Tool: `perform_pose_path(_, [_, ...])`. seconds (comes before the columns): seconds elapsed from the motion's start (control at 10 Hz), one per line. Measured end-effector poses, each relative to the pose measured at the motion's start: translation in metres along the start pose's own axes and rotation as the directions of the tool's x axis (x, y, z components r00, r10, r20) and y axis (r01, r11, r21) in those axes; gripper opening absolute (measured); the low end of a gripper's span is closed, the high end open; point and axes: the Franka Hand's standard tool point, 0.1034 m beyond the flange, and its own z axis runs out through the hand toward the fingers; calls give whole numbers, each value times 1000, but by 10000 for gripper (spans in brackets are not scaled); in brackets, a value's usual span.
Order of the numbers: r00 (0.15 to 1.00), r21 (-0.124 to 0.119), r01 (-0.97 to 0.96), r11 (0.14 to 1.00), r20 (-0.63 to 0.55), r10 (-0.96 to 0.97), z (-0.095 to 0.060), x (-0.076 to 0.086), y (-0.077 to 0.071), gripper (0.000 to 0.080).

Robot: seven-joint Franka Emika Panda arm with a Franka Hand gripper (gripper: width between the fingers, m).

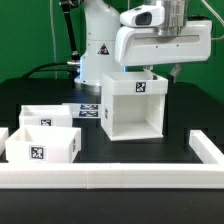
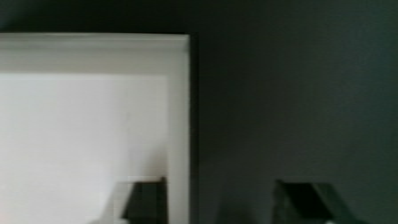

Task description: Assemble drawer

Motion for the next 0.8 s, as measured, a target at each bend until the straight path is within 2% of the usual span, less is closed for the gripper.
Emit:
perform_pose_path(0.1, [1000, 0, 0, 1000, 0, 0, 0, 0, 0, 131])
perform_pose_path(0.2, [1000, 0, 0, 1000, 0, 0, 0, 0, 0, 36])
perform_pose_path(0.8, [1000, 0, 0, 1000, 0, 0, 0, 0, 0, 36])
